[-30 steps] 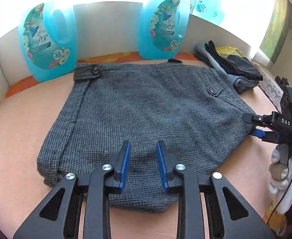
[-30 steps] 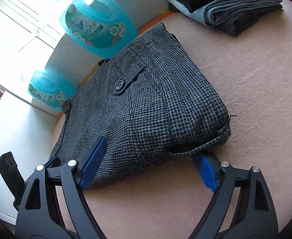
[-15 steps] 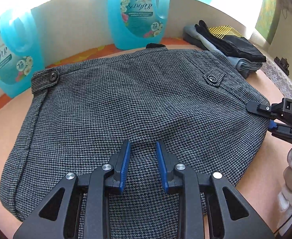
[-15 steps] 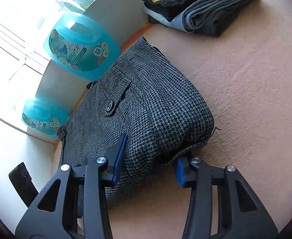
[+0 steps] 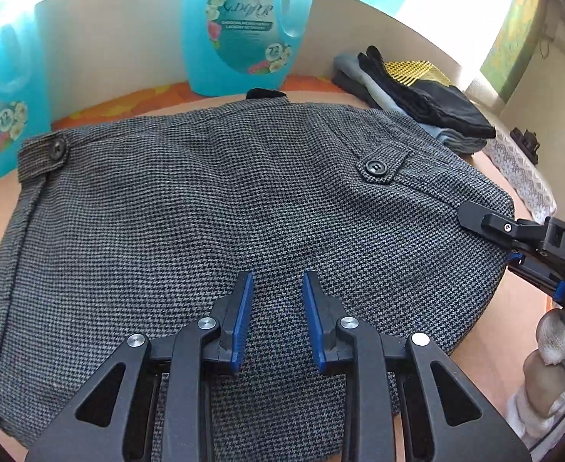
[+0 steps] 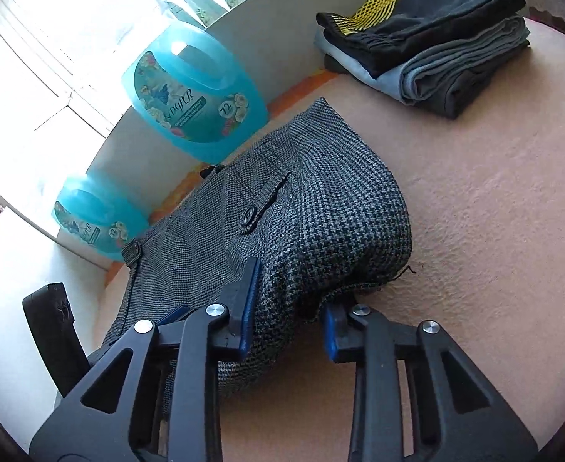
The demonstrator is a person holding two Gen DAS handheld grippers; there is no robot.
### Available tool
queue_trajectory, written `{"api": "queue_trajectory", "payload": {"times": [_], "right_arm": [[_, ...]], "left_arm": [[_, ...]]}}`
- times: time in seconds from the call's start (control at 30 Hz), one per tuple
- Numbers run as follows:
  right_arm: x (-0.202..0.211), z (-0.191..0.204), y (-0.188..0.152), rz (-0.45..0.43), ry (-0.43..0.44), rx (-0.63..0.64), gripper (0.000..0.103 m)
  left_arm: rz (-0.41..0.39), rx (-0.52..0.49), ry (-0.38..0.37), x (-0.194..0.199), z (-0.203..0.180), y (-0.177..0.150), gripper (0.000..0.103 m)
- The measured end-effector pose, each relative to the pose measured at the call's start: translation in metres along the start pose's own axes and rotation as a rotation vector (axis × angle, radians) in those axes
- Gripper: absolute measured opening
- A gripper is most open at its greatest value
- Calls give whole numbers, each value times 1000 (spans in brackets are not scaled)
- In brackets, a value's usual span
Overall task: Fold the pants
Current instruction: 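Close both grippers on the folded edge of the shorts, then lift the gripped edge with both grippers and fold it over the shorts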
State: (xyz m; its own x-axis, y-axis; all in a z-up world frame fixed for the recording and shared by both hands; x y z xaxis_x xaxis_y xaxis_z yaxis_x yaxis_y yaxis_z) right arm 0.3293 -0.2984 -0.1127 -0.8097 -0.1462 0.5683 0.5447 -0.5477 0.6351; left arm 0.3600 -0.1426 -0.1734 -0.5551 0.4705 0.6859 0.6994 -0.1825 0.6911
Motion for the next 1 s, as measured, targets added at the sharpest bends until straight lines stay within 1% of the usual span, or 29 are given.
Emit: {"api": "queue_trajectory", "payload": {"times": [0.13, 0.27, 0.4, 0.5, 0.63, 0.7, 0.77, 0.87, 0.93, 1.0], "right_arm": [[9, 19, 10, -28, 26, 70, 25], [16, 42, 15, -50, 43, 170, 22], [21, 69, 18, -71, 49, 309, 20], [21, 92, 19, -71, 57, 393, 19], [20, 132, 13, -80, 89, 523, 19], [18, 154, 6, -82, 110, 585, 19], [14, 177, -7, -69, 142, 635, 19], [5, 213, -36, -40, 198, 718, 18], [-4, 236, -60, -2, 245, 758, 18], [-16, 254, -88, 55, 286, 791, 17]], "left_arm": [[-58, 31, 19, 35, 20, -1, 25], [-28, 106, -20, 48, 30, -24, 25], [-3, 67, -9, 49, 28, -45, 25], [-28, 114, -15, 63, 38, -45, 25], [-116, 166, 22, 103, 65, -33, 25], [-155, 205, 50, 124, 86, -31, 25], [-188, 238, 98, 142, 108, -31, 25], [-218, 299, 140, 169, 138, -38, 25], [-228, 323, 178, 182, 152, -43, 25], [-228, 339, 210, 194, 164, -51, 25]]}}
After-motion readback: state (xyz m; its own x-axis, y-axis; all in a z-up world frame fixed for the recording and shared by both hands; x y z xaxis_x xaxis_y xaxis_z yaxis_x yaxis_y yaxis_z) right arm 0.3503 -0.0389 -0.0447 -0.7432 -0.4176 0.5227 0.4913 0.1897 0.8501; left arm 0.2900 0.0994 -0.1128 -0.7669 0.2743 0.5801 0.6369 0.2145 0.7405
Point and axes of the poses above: each gripper's, at about its wrist camera, not at the fingertips, and x roughly against the way its jaws point, z to its left, y to its top, the point moved 10 cm from there along -x, roughly the way its jaws point, and after that the axes turned 9 degrees about -z, right-handed, at the moved point
